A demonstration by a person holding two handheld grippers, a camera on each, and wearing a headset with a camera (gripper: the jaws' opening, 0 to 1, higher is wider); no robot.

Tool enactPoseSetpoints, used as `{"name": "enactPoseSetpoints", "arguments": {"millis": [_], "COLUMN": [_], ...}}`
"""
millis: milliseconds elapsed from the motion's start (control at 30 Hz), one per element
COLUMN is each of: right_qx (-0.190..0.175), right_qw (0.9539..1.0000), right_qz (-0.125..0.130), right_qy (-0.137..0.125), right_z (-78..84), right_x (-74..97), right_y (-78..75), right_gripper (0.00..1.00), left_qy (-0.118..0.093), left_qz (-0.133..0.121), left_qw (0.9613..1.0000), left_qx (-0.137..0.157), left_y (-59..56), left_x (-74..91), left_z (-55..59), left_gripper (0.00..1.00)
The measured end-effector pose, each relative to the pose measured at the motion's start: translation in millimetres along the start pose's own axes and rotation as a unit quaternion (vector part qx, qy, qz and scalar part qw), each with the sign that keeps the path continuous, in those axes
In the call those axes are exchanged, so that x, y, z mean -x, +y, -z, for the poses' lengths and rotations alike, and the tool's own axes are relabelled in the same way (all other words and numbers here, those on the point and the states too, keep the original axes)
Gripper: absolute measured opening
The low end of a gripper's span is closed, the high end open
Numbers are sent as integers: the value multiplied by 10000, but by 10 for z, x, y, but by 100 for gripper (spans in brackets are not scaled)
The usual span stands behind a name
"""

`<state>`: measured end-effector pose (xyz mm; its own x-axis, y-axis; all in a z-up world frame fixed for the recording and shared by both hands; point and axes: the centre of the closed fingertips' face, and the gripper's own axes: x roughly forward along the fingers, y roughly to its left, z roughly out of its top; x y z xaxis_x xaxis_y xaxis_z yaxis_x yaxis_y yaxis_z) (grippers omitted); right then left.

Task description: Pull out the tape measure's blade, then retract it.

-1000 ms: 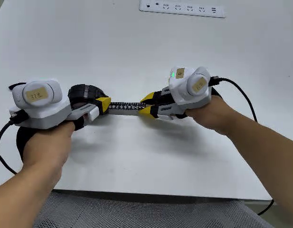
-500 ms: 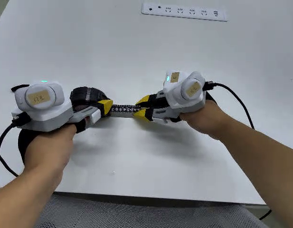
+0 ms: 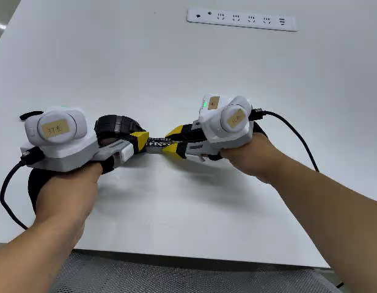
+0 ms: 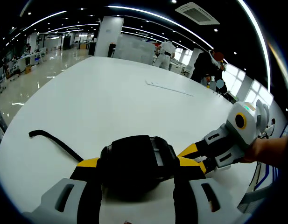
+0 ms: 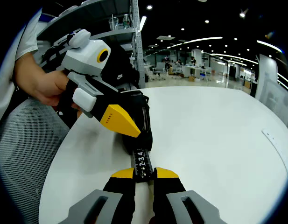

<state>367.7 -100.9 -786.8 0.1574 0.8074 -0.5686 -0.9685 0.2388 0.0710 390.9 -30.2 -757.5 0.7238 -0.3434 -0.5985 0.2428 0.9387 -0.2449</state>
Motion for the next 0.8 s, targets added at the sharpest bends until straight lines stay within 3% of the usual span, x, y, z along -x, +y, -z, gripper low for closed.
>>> {"name": "enactPoseSetpoints", "arguments": {"millis": [800], "right_qx": [45], "right_qw": [9999], "right_qz": [-102], "right_qy": [-80], "right_z": [-130], "right_x": [-223], "right_y": [36], "right_gripper": [10], "left_qy": [-12], "left_qz": [1], "left_qw": [10000], "left_qx": [13], "left_y": [7], "left_x": [-3], "left_z": [0], "left_gripper": [57]}}
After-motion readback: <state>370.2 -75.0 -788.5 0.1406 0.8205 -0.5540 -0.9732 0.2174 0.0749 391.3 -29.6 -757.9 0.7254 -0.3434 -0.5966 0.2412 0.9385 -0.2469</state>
